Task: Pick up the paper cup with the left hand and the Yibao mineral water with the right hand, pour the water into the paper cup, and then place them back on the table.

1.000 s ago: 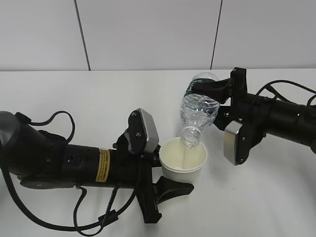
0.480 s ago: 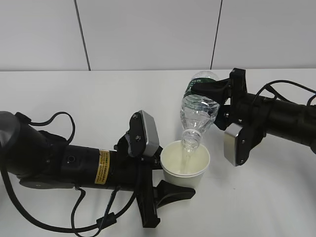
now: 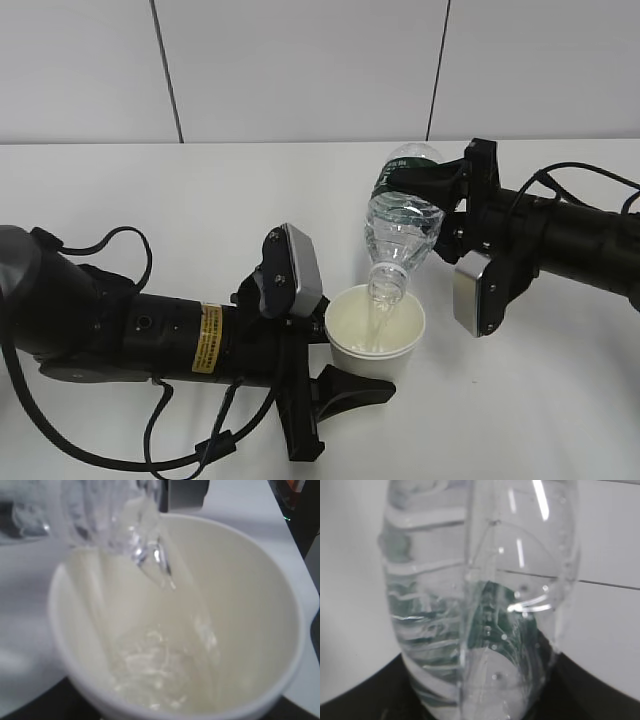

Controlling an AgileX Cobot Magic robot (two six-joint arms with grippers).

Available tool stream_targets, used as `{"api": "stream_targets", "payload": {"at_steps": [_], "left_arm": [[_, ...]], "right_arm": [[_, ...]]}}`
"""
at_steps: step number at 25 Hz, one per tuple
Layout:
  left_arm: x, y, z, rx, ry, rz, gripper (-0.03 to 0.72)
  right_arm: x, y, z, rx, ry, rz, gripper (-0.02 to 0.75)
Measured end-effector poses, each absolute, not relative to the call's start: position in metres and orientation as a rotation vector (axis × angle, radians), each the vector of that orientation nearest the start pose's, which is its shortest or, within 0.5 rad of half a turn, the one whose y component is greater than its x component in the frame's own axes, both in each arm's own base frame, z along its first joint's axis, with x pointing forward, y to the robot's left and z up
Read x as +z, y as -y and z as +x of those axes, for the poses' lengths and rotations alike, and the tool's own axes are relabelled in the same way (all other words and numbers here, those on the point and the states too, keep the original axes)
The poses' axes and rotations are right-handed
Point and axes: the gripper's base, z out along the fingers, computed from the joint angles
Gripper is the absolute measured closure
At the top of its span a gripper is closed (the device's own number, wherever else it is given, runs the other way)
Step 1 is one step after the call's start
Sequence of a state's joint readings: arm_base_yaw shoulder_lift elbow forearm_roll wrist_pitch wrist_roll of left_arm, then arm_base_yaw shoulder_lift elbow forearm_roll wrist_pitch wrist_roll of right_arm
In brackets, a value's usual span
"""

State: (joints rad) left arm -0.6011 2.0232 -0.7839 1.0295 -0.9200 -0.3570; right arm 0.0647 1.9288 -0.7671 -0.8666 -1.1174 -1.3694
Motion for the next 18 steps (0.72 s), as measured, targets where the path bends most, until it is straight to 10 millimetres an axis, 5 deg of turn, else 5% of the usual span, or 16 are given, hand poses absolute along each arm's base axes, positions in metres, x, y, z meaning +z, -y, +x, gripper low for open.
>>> {"api": "stream_targets", "payload": {"at_steps": [18], "left_arm": [[0.1046, 0.2415, 0.2427, -0.894, -1.551, 1.393, 0.265]], "right_arm": [[0.1544, -0.0843, 0.3346, -0.694, -0.477, -1.656, 0.358]]}}
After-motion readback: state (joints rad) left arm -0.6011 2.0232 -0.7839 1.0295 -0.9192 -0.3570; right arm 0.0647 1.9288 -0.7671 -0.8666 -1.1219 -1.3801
